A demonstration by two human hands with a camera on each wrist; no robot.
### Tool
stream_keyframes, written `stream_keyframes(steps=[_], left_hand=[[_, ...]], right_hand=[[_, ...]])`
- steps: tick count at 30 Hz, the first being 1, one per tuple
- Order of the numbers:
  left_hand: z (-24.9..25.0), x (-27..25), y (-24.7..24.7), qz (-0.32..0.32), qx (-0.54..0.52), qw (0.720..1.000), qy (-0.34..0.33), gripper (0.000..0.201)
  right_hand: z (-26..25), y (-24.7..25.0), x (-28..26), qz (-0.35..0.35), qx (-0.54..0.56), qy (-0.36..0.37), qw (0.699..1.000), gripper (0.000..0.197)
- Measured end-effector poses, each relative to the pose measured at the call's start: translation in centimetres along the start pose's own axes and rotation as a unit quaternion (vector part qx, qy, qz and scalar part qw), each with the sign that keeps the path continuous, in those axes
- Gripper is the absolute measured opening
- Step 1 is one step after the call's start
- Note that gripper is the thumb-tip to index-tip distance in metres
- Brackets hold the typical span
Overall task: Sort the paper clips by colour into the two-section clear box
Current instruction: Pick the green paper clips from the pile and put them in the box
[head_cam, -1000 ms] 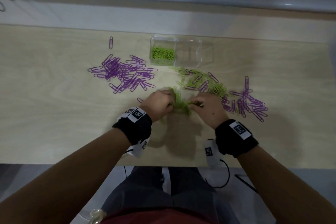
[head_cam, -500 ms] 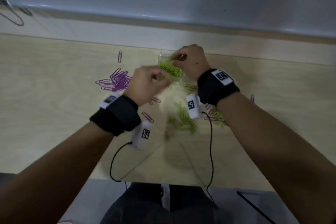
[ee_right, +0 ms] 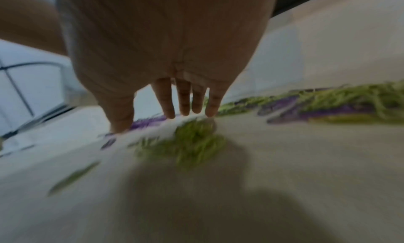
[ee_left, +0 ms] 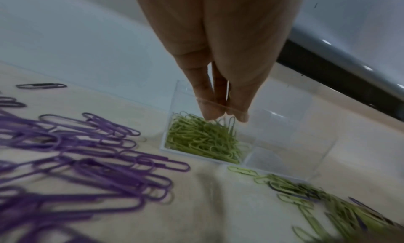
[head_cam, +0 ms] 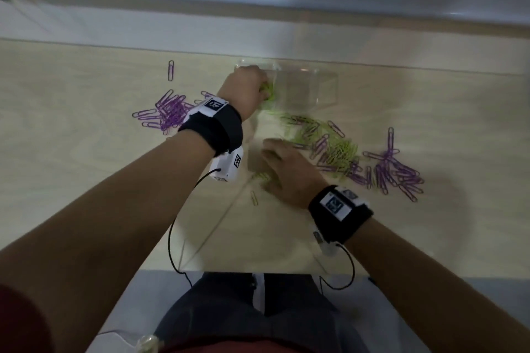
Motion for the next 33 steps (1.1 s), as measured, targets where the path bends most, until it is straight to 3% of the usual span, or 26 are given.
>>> stream_keyframes(steps=[2, 4, 6, 9, 11, 13, 14, 16, 20, 27, 30, 33], left_hand=[[-0.2, -1.6, 0.0, 0.034, -0.006, 0.998, -0.057, 0.024], [-0.3, -3.9, 0.0, 0.072, -0.025, 0.99, -0.115, 0.023], [-0.5, -6.6, -0.7, 0.061, -0.054, 0.987, -0.136, 0.025], [-1.3, -11.0, -3.4, -0.042, -0.12, 0.985, -0.117, 0.037], [-2.6, -13.5, -5.7, -0.132, -0.168, 0.974, -0.071, 0.065], [-3.3, -14.9, -7.2, -0.197, -0.107, 0.974, -0.039, 0.09], [-3.3, -15.1, -7.5, -0.195, -0.07, 0.978, -0.034, 0.094], [-2.6, -15.0, -7.6, -0.162, -0.069, 0.984, -0.03, 0.089], [-0.8, -14.4, -8.6, -0.133, -0.112, 0.984, -0.039, 0.074], [1.4, -14.4, -9.7, -0.107, -0.112, 0.986, -0.055, 0.051], [1.6, -14.3, -9.7, -0.107, -0.069, 0.99, -0.064, 0.031], [1.7, -13.6, -9.7, -0.121, -0.011, 0.988, -0.098, 0.039]], right_hand=[[-0.6, -1.8, -1.6, -0.007, -0.019, 0.004, 1.0, 0.077], [-0.8, -2.8, -3.2, 0.021, 0.004, 0.002, 1.0, 0.068], [-0.6, -3.1, -4.8, 0.051, 0.023, 0.003, 0.998, 0.059], [0.9, -2.6, -6.9, 0.111, 0.068, -0.032, 0.991, 0.065], [1.8, -2.1, -8.2, 0.13, 0.073, -0.084, 0.985, 0.075], [2.3, -2.1, -9.0, 0.107, 0.042, -0.125, 0.986, 0.088], [2.4, -2.2, -9.0, 0.09, 0.031, -0.137, 0.986, 0.094], [2.5, -2.4, -8.5, 0.07, 0.053, -0.152, 0.984, 0.097], [2.3, -2.4, -6.2, 0.07, 0.087, -0.108, 0.988, 0.079], [2.2, -1.9, -4.2, 0.06, 0.079, -0.066, 0.993, 0.025], [2.3, -1.7, -4.2, 0.067, 0.065, -0.045, 0.995, 0.028], [2.6, -1.5, -4.2, 0.077, 0.054, -0.048, 0.994, 0.037]])
Point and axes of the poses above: each hand's wrist, its own x-axis towards the middle knuckle, its own y-axis out of the back of the hand, z = x × y, the point moved 2 cm from there along x, towards the middle knuckle, and after that the axes turned 11 degrees about -x, right-handed, at the moved point
